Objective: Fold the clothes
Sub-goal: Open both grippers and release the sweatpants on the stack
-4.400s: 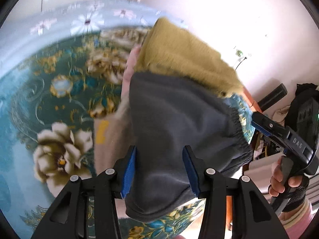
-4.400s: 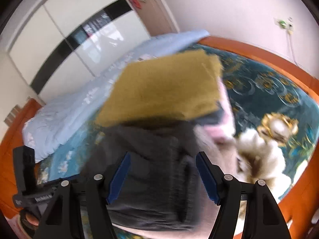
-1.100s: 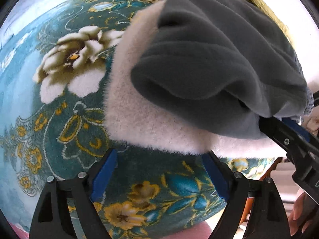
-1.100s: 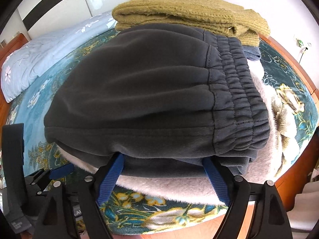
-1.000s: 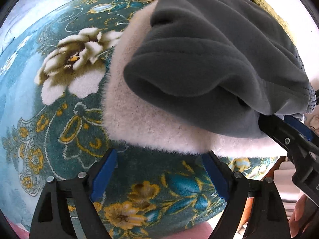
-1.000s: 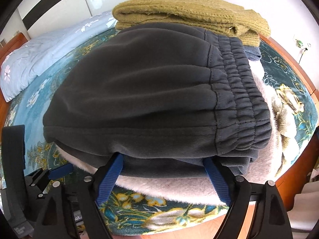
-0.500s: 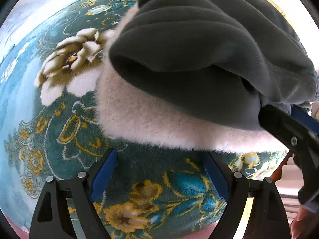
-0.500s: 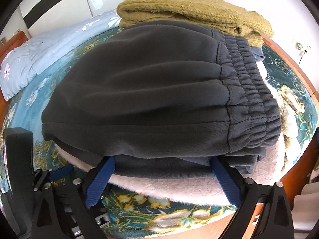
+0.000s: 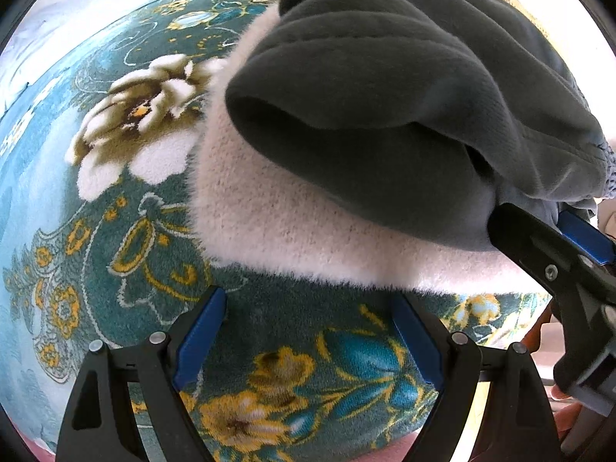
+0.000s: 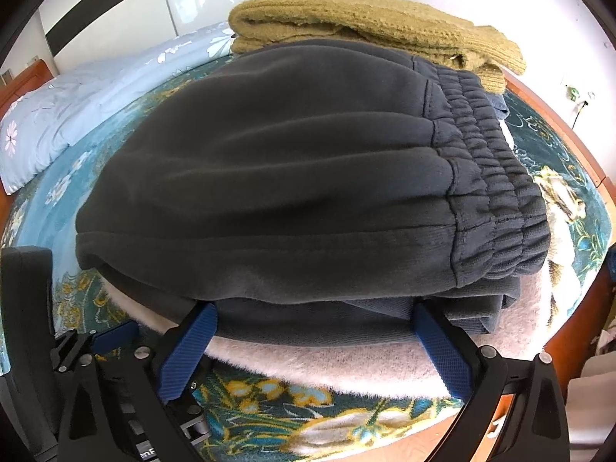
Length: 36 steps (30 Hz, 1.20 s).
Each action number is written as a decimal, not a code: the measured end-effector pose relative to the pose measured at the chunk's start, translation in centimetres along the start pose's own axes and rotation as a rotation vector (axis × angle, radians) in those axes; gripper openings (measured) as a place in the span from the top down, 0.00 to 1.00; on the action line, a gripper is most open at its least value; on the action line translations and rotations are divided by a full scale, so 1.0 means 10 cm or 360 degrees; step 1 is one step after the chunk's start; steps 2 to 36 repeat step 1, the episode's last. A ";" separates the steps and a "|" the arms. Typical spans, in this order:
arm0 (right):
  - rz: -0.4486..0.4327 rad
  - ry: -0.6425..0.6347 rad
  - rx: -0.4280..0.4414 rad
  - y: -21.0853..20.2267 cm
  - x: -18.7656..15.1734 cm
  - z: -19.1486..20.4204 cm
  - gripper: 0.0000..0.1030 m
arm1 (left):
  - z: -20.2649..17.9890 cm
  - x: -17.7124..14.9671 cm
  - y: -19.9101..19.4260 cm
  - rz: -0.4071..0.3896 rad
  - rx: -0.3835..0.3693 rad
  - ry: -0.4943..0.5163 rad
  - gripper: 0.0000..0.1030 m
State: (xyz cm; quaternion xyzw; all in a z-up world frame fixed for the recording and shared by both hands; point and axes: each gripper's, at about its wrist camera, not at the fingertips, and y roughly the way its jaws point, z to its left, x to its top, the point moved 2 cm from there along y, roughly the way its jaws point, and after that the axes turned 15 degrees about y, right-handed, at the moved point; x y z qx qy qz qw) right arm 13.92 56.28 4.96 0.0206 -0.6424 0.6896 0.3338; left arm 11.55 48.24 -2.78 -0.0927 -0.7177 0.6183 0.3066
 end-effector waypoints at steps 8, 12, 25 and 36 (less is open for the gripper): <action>0.0001 -0.0001 -0.0001 -0.01 -0.01 0.01 0.00 | 0.00 0.00 0.01 -0.0004 0.0004 0.0006 0.15; 0.0001 -0.0001 -0.0001 -0.01 -0.01 0.01 0.00 | 0.00 0.00 0.01 -0.0004 0.0004 0.0006 0.15; 0.0001 -0.0001 -0.0001 -0.01 -0.01 0.01 0.00 | 0.00 0.00 0.01 -0.0004 0.0004 0.0006 0.15; 0.0001 -0.0001 -0.0001 -0.01 -0.01 0.01 0.00 | 0.00 0.00 0.01 -0.0004 0.0004 0.0006 0.15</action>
